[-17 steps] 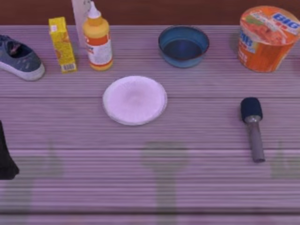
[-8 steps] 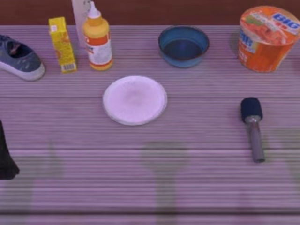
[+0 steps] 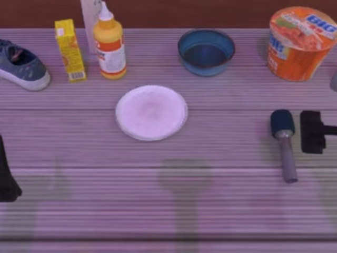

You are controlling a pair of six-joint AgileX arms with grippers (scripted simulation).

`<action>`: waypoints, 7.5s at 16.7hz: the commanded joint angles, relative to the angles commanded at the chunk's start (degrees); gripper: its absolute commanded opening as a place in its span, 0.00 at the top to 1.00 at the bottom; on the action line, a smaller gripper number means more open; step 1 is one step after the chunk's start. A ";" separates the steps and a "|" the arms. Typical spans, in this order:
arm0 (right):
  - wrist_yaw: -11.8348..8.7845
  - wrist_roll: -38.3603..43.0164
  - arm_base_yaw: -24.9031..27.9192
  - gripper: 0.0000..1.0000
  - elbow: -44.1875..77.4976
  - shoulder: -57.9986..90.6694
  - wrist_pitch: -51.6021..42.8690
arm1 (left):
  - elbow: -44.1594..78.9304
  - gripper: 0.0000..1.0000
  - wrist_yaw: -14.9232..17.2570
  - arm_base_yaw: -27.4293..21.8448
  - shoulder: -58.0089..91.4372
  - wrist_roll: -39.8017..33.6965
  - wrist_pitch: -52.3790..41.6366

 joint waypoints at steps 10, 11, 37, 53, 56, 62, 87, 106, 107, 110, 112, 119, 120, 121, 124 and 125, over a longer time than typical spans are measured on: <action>0.13 5.12 4.60 0.00 17.59 24.67 -11.56 | 0.00 0.00 0.00 0.00 0.00 0.00 0.00; 0.13 5.12 4.60 0.00 17.59 24.67 -11.56 | 0.00 0.00 0.00 0.00 0.00 0.00 0.00; 0.20 5.07 4.36 0.60 10.10 38.20 9.47 | 0.00 0.00 0.00 0.00 0.00 0.00 0.00; 1.57 3.89 4.30 1.00 10.98 35.53 8.73 | 0.00 0.00 0.00 0.00 0.00 0.00 0.00; -0.62 2.64 4.44 1.00 10.03 34.83 14.07 | 0.00 0.00 0.00 0.00 0.00 0.00 0.00; -9.56 -2.45 4.21 1.00 3.98 30.07 38.69 | 0.00 0.00 0.00 0.00 0.00 0.00 0.00; -18.47 -13.71 13.37 1.00 -8.26 13.71 89.08 | 0.00 0.00 0.00 0.00 0.00 0.00 0.00; -9.86 -13.40 22.18 1.00 -6.11 12.92 87.07 | 1.44 0.00 0.71 -1.51 2.00 0.00 0.99; -9.86 -13.40 22.18 1.00 -6.11 12.92 87.07 | 2.70 0.00 1.27 -2.75 3.91 -0.01 1.86; -9.86 -13.40 22.18 1.00 -6.11 12.92 87.07 | 8.14 0.00 3.30 -7.72 13.05 -0.08 5.64; -9.86 -13.40 22.18 1.00 -6.11 12.92 87.07 | 12.82 0.00 4.87 -11.74 21.22 -0.14 8.93; -9.86 -13.40 22.18 1.00 -6.11 12.92 87.07 | 29.95 0.00 10.65 -26.33 51.54 0.01 21.07; -9.86 -13.40 22.18 1.00 -6.11 12.92 87.07 | 31.77 0.00 11.30 -27.95 54.94 0.05 22.35; -9.86 -13.40 22.18 1.00 -6.11 12.92 87.07 | 33.35 0.00 11.87 -29.37 57.87 0.09 23.45; -9.86 -13.40 22.18 1.00 -6.11 12.92 87.07 | 36.22 0.00 12.96 -32.05 63.09 0.14 25.43; -9.86 -13.40 22.18 1.00 -6.11 12.92 87.07 | 36.53 0.00 13.08 -32.35 63.65 0.15 25.63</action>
